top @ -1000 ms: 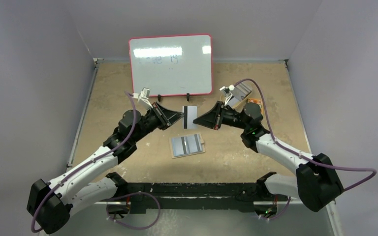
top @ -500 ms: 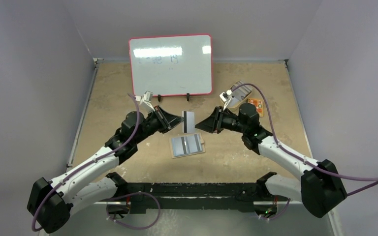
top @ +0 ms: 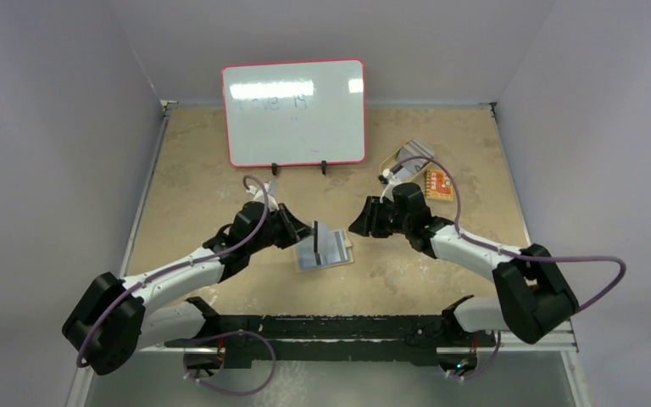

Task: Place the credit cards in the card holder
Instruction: Insert the credit card into the card holder.

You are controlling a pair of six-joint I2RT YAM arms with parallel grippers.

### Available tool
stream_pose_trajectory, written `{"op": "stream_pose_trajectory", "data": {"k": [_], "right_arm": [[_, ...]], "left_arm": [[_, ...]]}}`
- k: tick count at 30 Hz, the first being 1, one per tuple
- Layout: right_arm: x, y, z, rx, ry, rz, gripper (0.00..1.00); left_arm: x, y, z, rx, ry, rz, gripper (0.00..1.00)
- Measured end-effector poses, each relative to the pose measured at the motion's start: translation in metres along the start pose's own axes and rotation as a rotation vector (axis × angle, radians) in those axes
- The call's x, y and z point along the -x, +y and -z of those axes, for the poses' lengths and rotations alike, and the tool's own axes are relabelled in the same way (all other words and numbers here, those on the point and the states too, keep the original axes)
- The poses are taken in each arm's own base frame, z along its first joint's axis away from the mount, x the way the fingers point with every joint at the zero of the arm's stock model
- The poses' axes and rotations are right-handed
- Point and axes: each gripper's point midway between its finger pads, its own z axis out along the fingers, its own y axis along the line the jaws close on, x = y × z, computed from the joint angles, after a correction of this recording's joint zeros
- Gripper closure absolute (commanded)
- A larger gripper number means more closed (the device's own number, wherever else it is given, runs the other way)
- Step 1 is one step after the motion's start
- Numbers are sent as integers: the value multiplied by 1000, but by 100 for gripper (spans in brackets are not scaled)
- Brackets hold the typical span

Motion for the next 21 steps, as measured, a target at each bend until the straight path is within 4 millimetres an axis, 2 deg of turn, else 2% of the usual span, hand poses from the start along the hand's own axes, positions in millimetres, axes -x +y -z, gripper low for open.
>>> {"op": "stream_pose_trajectory", "data": {"k": [4, 9, 13, 21], "right_arm": [[-17, -19, -11, -58, 62, -7, 56], [-34, -34, -21, -100, 119, -9, 57], [-44, -37, -26, -110, 154, -7, 60], [-52, -29, -29, -91, 172, 18, 64]], "left_arm": [[-5, 9, -4, 22, 12, 3, 100], [-16, 26, -11, 74, 52, 11, 100], [-24, 37, -13, 109, 82, 15, 100], [-37, 54, -14, 147, 142, 32, 100]]}}
